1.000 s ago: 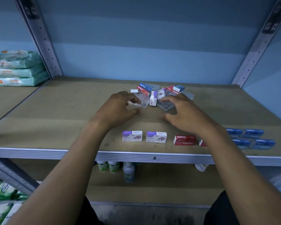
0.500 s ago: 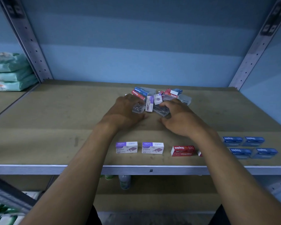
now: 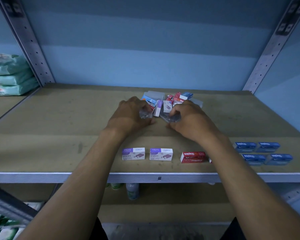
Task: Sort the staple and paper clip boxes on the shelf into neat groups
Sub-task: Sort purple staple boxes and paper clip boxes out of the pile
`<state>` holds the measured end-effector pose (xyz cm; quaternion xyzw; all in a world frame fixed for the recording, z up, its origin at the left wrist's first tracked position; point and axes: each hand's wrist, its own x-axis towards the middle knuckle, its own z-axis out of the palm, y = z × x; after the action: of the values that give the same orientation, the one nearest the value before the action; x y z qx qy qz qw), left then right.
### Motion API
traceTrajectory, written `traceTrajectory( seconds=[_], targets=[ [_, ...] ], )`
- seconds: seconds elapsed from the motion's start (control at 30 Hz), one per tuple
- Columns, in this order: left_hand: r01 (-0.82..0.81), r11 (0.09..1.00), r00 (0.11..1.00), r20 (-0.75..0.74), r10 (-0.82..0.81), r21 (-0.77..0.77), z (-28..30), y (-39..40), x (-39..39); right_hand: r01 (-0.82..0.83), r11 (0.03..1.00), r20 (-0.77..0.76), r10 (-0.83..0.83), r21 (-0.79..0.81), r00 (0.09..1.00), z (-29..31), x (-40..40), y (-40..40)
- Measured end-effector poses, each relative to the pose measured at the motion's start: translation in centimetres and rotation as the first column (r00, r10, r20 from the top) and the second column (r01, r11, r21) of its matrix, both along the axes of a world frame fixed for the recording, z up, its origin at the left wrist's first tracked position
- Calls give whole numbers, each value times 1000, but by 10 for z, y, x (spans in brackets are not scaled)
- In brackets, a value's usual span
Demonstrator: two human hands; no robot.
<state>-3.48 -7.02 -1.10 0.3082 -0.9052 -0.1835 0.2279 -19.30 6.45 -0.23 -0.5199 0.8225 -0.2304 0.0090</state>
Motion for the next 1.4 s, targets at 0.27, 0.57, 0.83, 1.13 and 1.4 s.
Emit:
traceTrajectory(
  seconds=[0.27, 0.57, 0.83, 1.13, 1.4],
  targets=[
    [-23, 1000, 999, -43, 23, 5, 4, 10, 11, 5, 998, 11, -5, -66, 1000, -1, 5, 8],
    [-81, 994, 991, -101, 89, 76, 14, 15, 22, 58, 994, 301, -26, -95, 953, 16, 1, 18],
    [-122, 986, 989, -69, 130, 111, 20, 18, 20, 84, 991, 613, -1, -107, 790, 12, -4, 18],
    [-94, 995, 995, -35, 95, 15, 15, 13, 21, 75, 996, 595, -29, -53, 803, 4, -11, 17],
    [-49, 980, 995, -79, 65, 191, 20, 15, 30, 29, 998, 520, 7, -61, 854, 6, -8, 19]
  ],
)
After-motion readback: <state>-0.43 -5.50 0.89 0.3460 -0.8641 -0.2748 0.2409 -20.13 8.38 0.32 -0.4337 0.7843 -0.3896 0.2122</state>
